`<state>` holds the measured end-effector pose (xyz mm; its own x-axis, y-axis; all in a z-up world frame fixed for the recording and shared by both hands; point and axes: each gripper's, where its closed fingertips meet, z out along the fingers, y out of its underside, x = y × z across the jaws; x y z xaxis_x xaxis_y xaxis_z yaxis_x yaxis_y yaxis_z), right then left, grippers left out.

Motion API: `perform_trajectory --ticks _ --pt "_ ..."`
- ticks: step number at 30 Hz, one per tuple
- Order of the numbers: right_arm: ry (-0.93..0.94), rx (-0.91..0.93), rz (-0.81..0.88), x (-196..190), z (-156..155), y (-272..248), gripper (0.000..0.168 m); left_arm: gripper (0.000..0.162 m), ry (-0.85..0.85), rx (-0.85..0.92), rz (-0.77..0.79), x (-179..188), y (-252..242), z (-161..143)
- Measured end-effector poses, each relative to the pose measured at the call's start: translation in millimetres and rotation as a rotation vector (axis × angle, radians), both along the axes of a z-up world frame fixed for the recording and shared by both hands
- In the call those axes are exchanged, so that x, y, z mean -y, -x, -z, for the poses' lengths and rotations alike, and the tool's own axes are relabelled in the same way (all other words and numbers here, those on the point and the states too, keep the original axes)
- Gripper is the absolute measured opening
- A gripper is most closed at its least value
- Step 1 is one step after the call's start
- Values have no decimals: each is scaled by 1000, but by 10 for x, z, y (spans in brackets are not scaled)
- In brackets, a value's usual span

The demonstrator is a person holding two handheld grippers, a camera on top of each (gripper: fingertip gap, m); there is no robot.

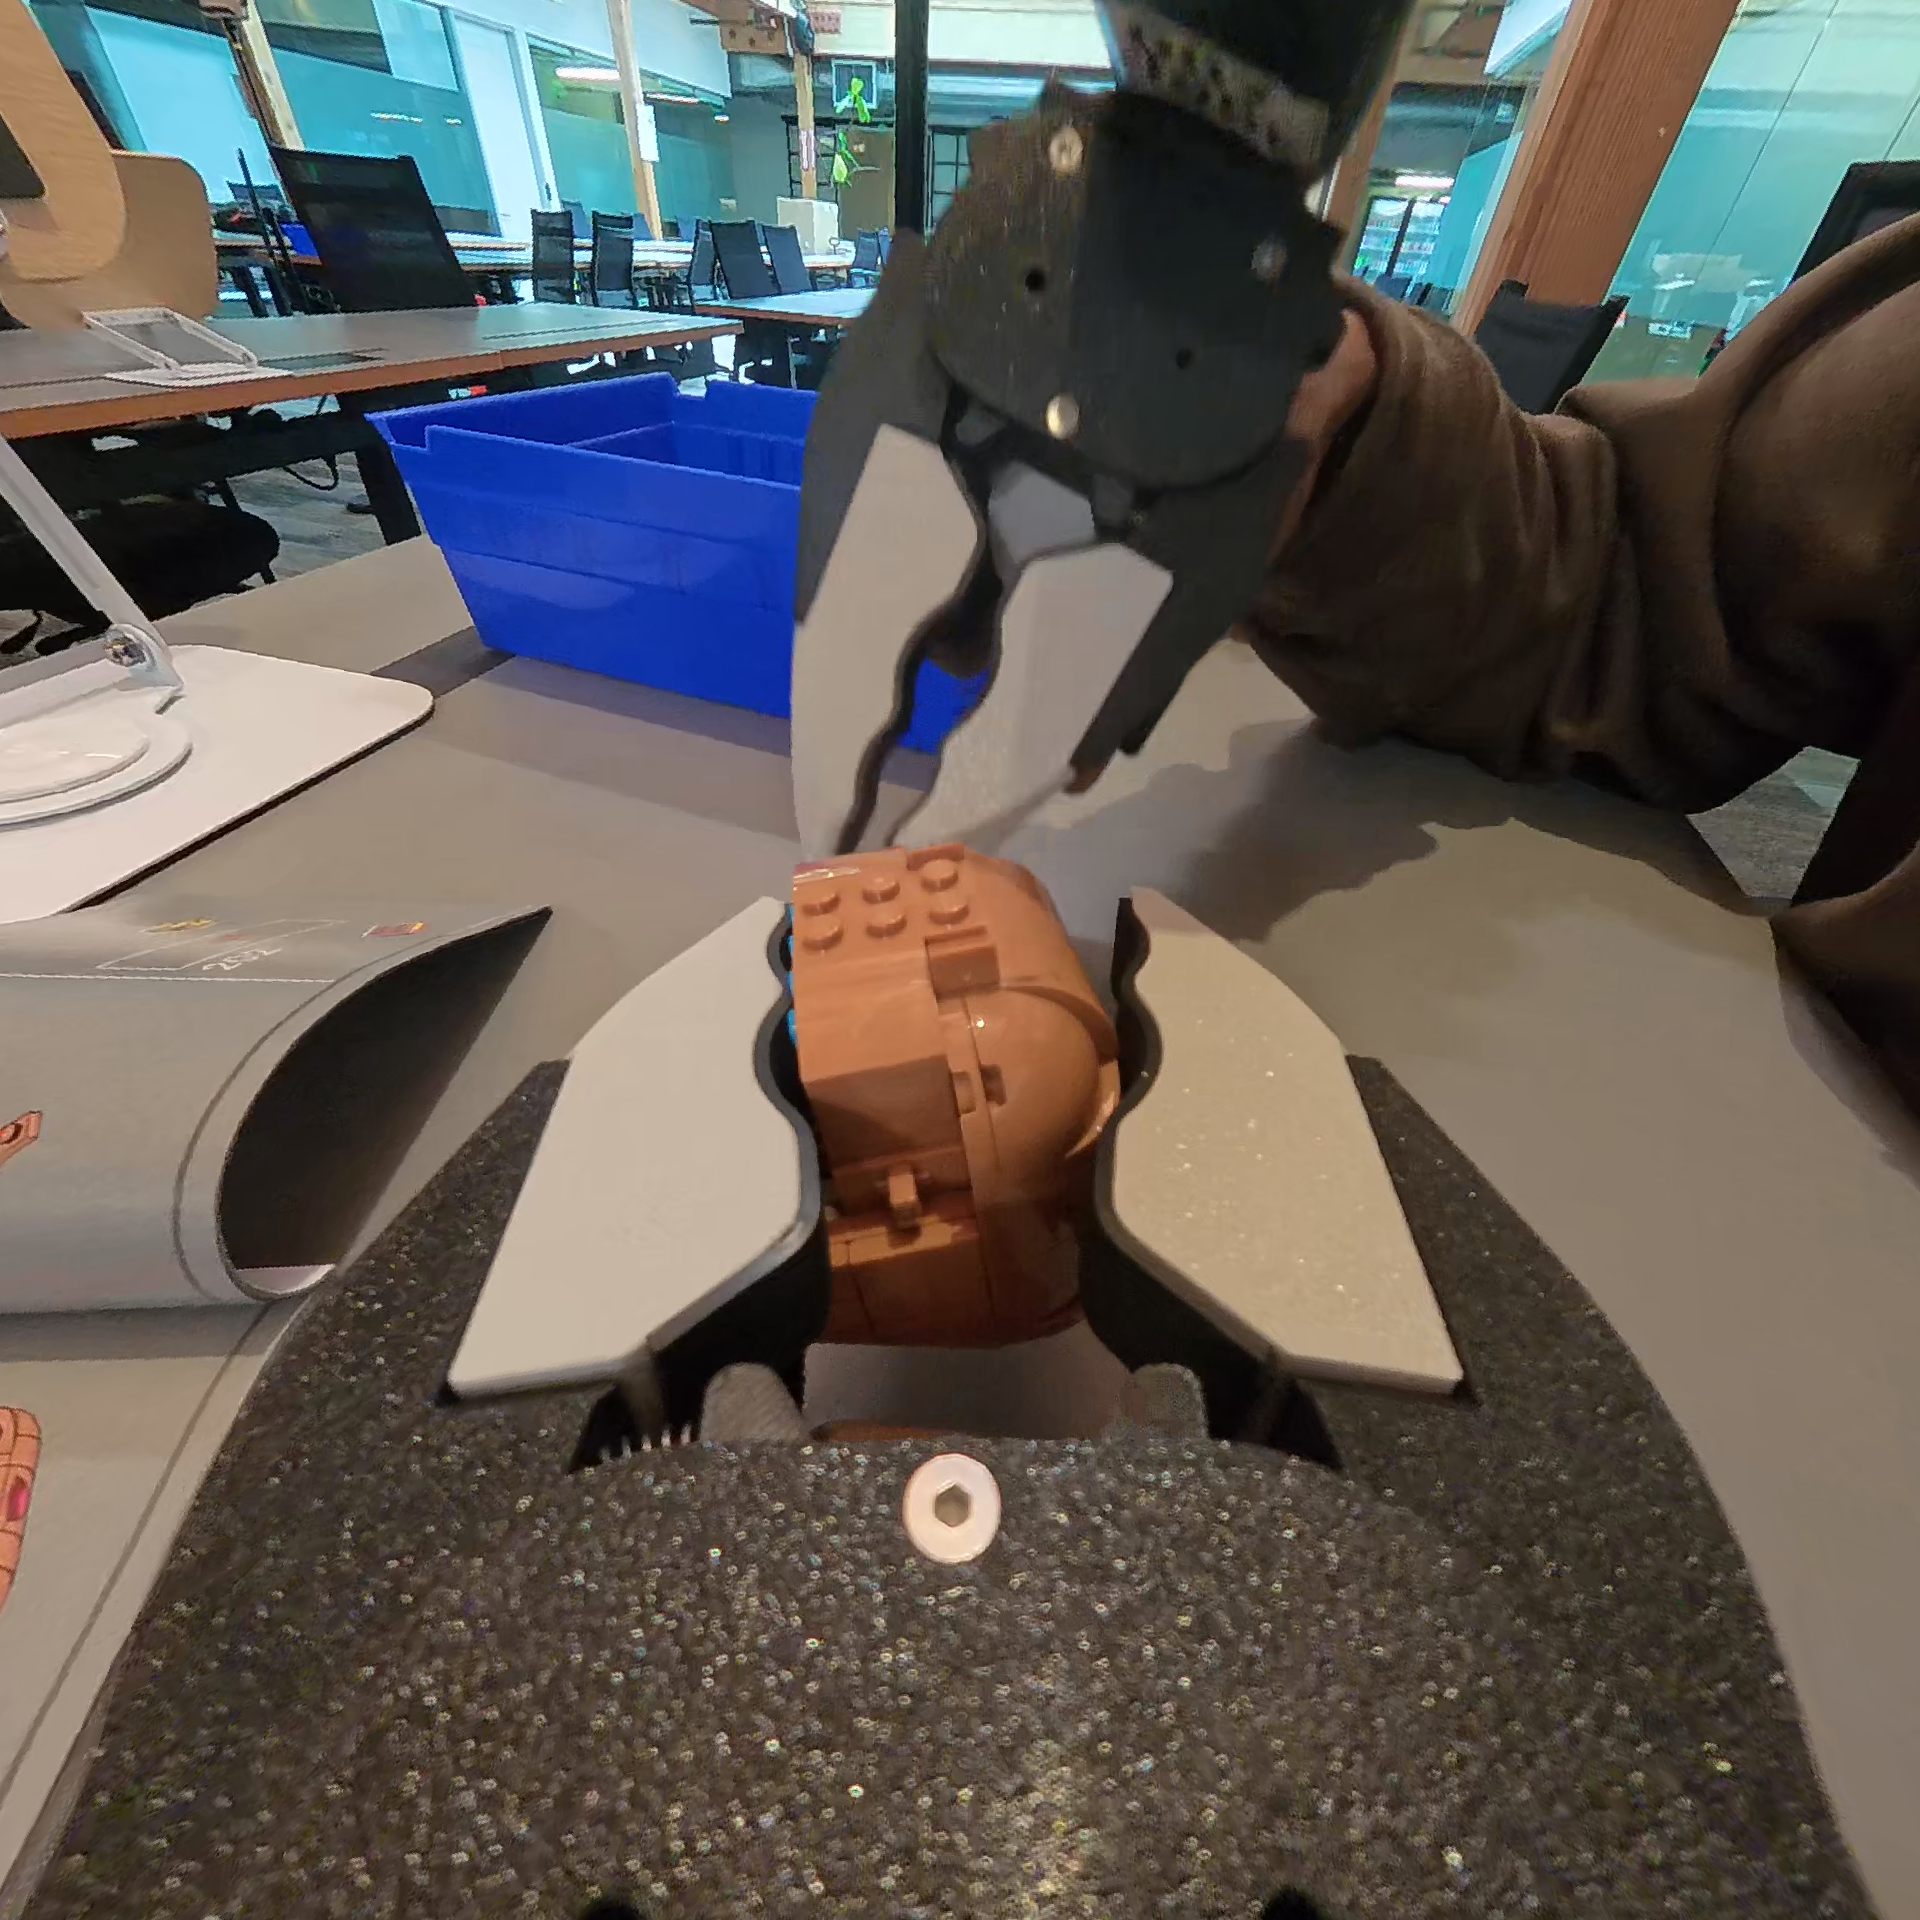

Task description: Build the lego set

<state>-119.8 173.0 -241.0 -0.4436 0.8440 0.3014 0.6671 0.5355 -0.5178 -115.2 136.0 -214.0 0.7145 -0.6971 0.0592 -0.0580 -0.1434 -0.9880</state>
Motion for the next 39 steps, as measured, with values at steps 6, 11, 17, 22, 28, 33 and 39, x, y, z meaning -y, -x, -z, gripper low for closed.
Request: perform_trajectory --ticks 6,11,17,22,28,33,39 --pt "227 -210 -113 241 -743 19 7 57 -15 22 31 18 -116 -32" --pt "352 -196 -266 664 -740 73 7 57 -55 -1 55 53 -195 -48" --pt "381 -175 -289 715 -632 98 7 57 -62 -28 61 67 -222 -29" --pt "396 -164 -310 753 -575 94 7 57 -65 -41 65 74 -235 -17" --pt "404 -158 -318 760 -562 75 7 57 -68 -61 74 86 -258 -1" --pt "401 -150 -324 761 -559 50 7 57 -70 -58 75 89 -257 -5" --pt "395 -157 -325 763 -557 50 7 57 -70 -58 76 90 -258 -4"
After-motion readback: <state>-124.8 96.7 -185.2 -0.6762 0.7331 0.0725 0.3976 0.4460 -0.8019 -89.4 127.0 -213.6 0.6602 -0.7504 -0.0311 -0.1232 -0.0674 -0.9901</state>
